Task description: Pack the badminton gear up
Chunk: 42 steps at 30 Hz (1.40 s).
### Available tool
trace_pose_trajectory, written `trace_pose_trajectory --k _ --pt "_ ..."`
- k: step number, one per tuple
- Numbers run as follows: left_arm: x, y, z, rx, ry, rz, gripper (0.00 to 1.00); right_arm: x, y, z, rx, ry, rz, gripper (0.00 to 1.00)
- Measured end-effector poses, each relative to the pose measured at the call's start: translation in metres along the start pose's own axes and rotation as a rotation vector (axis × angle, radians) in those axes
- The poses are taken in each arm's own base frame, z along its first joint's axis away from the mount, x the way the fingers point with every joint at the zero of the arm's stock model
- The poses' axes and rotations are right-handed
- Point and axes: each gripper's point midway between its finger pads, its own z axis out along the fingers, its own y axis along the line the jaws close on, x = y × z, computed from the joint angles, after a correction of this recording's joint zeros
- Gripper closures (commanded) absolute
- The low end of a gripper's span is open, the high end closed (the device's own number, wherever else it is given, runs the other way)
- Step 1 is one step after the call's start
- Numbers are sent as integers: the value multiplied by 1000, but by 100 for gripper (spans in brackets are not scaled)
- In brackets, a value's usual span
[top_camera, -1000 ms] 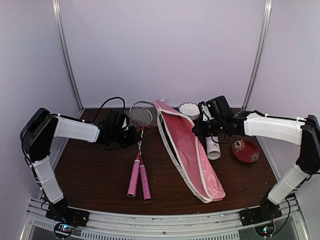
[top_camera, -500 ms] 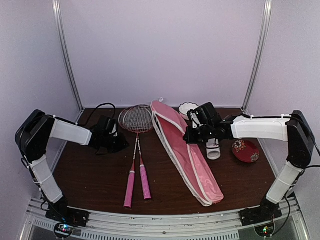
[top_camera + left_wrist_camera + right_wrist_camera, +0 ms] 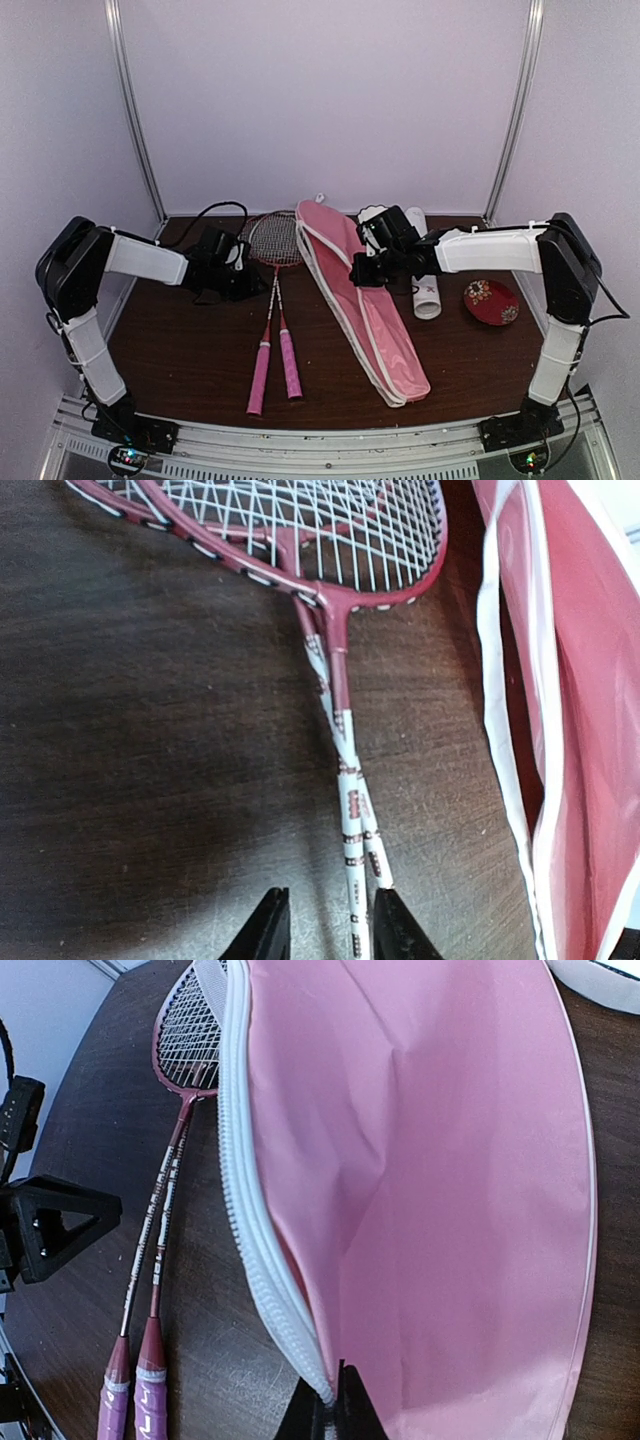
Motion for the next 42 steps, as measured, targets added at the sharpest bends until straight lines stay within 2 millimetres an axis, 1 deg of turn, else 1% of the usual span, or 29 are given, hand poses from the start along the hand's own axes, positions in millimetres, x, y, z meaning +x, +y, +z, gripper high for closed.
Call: trace_pose_trajectory --k 4,7,11,18,25,31,37,42 --pt "10 1 10 25 39 9 69 1 1 12 -2 14 5 100" --pt "19 3 19 40 71 11 71 3 0 18 -1 23 13 100" --pt "18 -1 21 66 73 23 73 5 -1 21 1 28 22 100" --pt "19 -9 28 128 75 34 73 4 0 22 -3 28 27 100" --pt "19 -14 31 170 71 34 68 6 -1 25 -1 32 27 100" --pt "22 -16 30 199 65 26 66 5 -1 25 -1 32 27 100" --pt "24 -17 30 215 64 21 72 5 -1 25 -1 32 27 100" --pt "27 -18 30 213 73 29 79 5 0 25 -2 31 27 100"
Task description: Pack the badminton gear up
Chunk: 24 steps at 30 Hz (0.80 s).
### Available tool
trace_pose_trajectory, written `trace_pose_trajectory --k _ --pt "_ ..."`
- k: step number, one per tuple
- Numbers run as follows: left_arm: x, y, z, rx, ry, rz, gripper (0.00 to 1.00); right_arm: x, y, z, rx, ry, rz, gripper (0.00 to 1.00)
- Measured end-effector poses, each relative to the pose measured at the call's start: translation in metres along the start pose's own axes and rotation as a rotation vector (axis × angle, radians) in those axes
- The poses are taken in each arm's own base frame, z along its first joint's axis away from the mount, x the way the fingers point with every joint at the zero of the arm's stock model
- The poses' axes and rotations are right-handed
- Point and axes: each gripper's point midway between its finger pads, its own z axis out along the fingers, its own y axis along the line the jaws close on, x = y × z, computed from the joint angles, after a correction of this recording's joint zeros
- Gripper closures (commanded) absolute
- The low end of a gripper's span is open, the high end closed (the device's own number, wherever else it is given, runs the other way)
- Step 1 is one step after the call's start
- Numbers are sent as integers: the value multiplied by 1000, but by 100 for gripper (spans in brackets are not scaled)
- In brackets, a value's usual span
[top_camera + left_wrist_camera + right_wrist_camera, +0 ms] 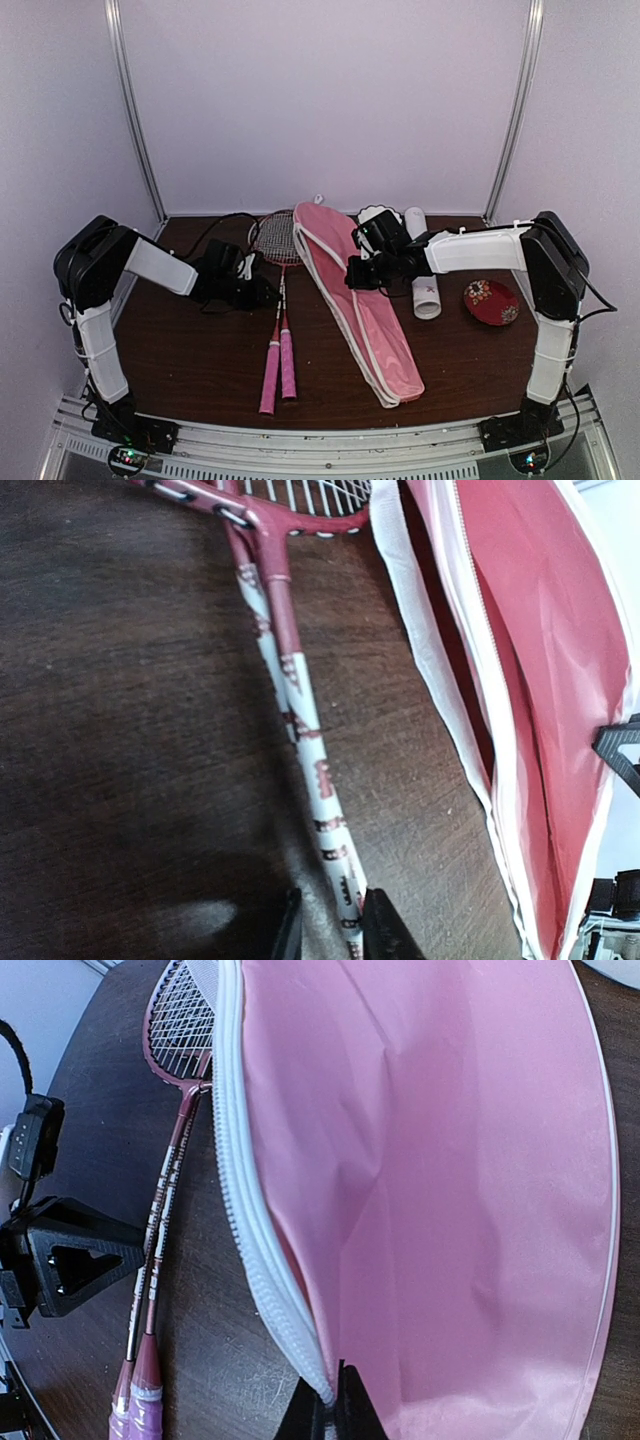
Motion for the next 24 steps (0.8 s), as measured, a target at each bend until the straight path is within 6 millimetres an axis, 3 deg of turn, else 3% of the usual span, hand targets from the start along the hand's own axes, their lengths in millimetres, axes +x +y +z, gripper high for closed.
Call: trace_pose_trajectory --k 7,14,19,24 --pt "8 -6 5 5 23 8 82 -1 2 0 -6 1 3 100" --pt "7 -9 7 9 24 -13 100 -1 2 0 -8 1 3 100" --pt "5 -8 5 -8 16 -29 100 -1 2 0 -8 0 7 100" --pt "1 -3 -10 -92 -2 -66 100 3 4 1 -15 -3 28 100"
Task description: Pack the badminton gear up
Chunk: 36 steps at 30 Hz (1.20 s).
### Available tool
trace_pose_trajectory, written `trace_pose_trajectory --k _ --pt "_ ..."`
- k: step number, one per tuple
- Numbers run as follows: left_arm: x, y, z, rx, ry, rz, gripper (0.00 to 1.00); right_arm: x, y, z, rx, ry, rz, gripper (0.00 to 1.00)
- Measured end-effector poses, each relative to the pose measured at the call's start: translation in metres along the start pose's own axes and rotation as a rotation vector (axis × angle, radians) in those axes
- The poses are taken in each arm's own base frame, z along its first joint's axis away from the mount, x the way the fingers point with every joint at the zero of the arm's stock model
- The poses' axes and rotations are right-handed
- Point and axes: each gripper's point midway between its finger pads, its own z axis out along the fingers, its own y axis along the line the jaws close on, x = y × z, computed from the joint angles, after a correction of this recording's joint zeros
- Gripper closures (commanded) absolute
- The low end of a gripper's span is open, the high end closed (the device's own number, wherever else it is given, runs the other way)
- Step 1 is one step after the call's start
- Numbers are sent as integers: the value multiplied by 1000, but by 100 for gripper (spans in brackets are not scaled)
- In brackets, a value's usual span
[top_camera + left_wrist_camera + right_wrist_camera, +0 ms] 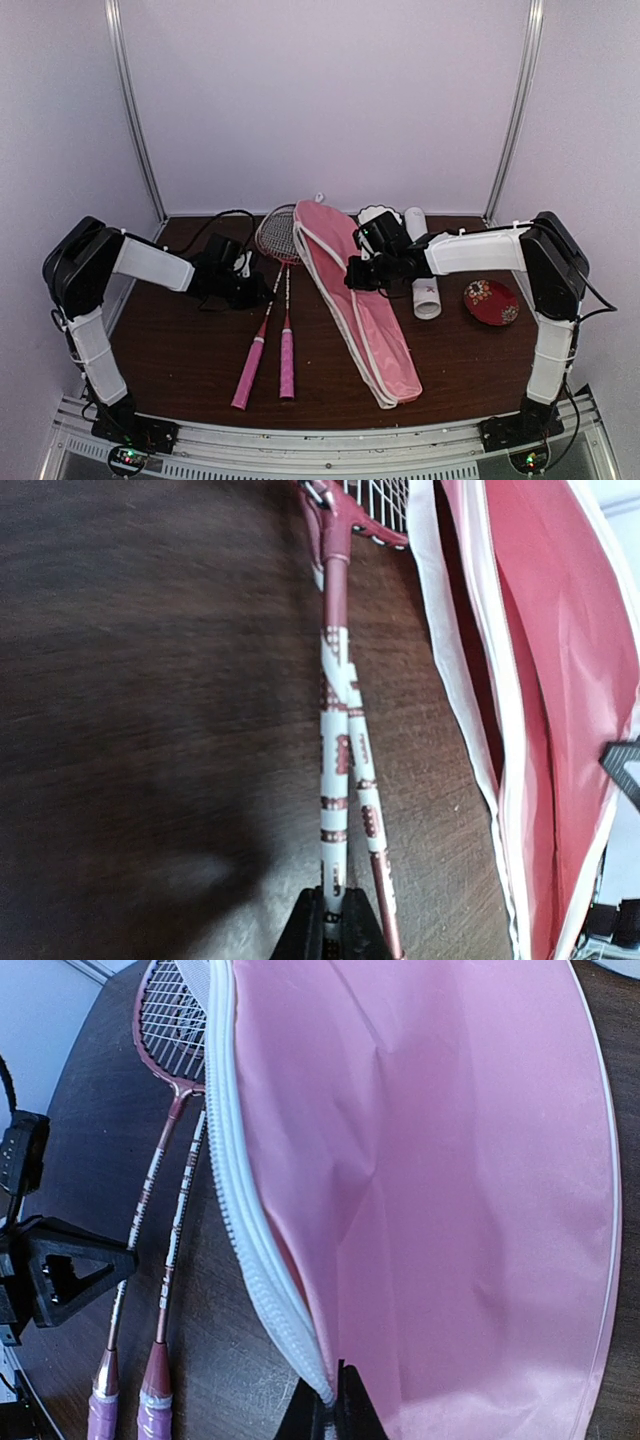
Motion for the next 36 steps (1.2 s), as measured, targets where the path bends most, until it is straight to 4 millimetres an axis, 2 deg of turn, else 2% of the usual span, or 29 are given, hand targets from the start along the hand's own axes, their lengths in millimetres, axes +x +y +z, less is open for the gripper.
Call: trace_pose_trajectory --k 6,10,12,15,19,25,27,31,36 --pt "-19 -2 -37 -94 -87 -32 100 -1 3 0 3 -20 23 100" --pt "-31 -5 -82 -148 -187 -33 100 -3 6 -1 -2 -36 50 100" --pt "-34 -11 -103 -150 -225 -20 100 -3 7 -1 -5 -41 60 100" --pt "-29 -18 -120 -137 -238 11 100 -4 8 -1 -10 -46 73 100" --pt "4 -23 -129 -145 -173 75 100 -6 9 -1 -12 -54 81 100" --pt "89 -32 -139 -142 -3 192 100 -9 10 -1 -14 -65 83 100" --pt "107 -36 -145 -128 30 213 100 -9 10 -1 -14 -67 83 100" --pt "136 -31 -153 -100 81 208 100 -10 10 -1 -15 -69 84 100" --pt "156 -29 -148 -93 158 200 100 -12 12 -1 -23 -77 82 100"
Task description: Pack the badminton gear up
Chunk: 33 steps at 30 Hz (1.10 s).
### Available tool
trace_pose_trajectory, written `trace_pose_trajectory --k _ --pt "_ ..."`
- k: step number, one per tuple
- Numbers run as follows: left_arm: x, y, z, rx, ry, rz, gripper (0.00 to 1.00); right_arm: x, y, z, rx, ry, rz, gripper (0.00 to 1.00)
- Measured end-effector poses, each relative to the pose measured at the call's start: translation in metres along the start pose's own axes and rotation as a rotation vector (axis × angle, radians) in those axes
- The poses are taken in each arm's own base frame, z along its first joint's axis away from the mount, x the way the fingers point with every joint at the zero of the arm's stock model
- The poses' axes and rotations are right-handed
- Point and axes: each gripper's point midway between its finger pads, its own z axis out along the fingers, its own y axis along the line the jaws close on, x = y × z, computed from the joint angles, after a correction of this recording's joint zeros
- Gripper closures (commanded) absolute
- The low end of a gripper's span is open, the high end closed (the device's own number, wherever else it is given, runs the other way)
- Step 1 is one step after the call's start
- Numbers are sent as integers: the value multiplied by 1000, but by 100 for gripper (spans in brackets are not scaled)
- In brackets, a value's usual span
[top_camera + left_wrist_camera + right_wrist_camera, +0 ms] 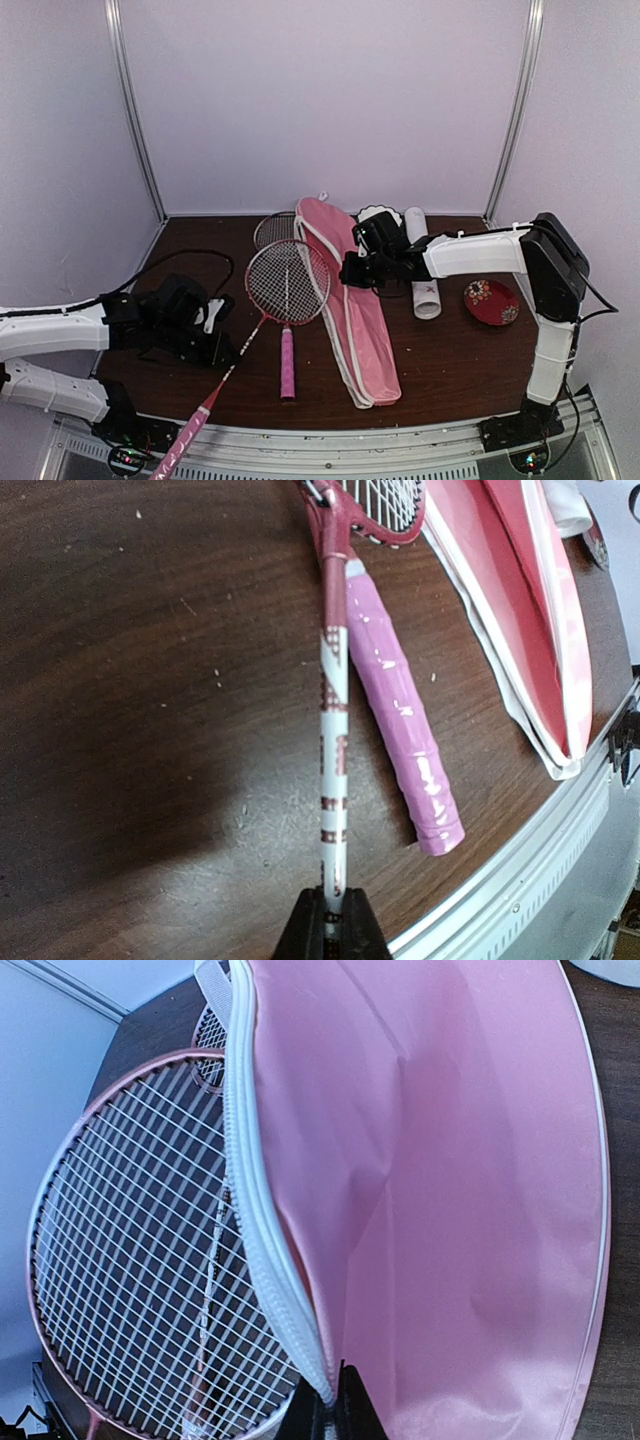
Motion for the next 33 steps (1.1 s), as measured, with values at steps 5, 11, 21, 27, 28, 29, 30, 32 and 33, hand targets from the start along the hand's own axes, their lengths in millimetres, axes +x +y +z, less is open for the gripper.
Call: trace_pose_trajectory --k 5,11,21,27,28,29,30,32,33 --pt "4 -6 17 4 65 3 100 0 2 0 -12 3 -5 100" --pt "-24 -33 40 73 60 -17 100 5 9 0 -40 22 -15 100" --pt "-73 -63 89 121 19 -92 100 19 27 -2 -89 52 -51 100" --pt "-97 -71 111 126 -22 -142 100 25 24 -9 -91 59 -46 100" --pt "-102 -73 114 126 -34 -151 100 26 24 -10 -92 59 -44 100" --pt "-106 -73 117 124 -41 -158 100 26 24 -11 -95 59 -41 100" --pt "-110 -73 119 122 -50 -167 100 27 25 -13 -97 59 -38 100" --pt "-121 -75 124 132 -72 -190 100 30 25 -16 -104 60 -35 100" --pt "-125 -75 126 138 -81 -201 100 31 26 -17 -107 62 -34 100"
